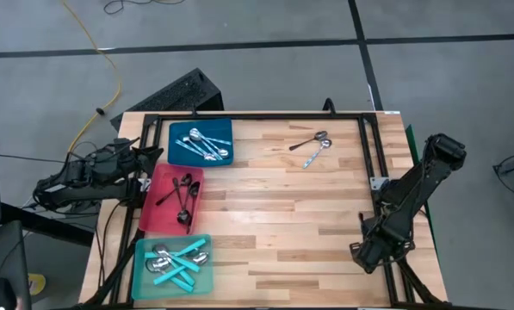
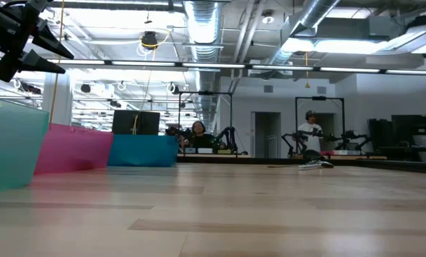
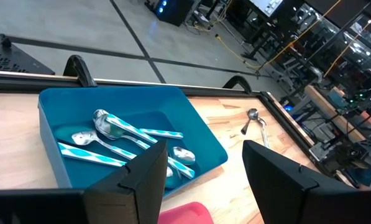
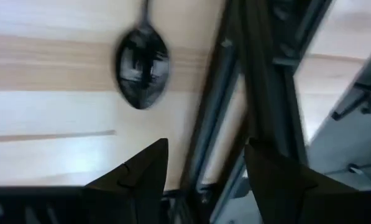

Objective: Sort silverware by color (type)
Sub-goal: Put the black spoon into the red bin

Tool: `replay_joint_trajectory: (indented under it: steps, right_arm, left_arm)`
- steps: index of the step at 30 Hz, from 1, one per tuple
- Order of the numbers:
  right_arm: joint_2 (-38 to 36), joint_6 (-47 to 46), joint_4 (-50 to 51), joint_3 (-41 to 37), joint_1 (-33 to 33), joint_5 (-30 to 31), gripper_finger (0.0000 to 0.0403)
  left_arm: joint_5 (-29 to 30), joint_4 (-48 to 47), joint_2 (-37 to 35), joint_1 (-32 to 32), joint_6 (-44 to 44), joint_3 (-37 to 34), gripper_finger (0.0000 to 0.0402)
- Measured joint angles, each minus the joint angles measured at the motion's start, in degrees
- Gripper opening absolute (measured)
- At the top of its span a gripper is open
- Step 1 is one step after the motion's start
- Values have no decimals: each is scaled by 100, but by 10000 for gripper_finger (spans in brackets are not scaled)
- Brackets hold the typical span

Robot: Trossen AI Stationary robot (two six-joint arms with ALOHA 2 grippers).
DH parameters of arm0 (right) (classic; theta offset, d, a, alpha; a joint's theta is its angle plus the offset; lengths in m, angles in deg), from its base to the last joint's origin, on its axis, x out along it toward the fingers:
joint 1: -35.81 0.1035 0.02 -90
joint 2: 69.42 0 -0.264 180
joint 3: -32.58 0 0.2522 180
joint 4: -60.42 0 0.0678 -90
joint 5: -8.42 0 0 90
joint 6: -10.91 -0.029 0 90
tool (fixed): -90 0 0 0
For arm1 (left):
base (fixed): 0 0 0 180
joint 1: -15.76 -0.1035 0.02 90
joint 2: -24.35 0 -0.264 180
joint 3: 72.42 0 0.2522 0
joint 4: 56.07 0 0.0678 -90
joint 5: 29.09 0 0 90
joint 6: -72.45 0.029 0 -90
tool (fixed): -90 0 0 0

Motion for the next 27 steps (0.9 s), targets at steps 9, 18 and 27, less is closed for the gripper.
replay_joint_trajectory:
  steps: [9,18,27]
  right_arm:
    - [496,-93,-521,-7,44,400,234]
    - [1265,72,-796,-7,-13,488,234]
    - [1629,914,-847,-7,-217,494,234]
  left_arm:
    - [2,-24,0,2,-9,0,195]
    - [80,-81,0,0,-103,0,195]
    - [138,-76,1,1,-118,0,195]
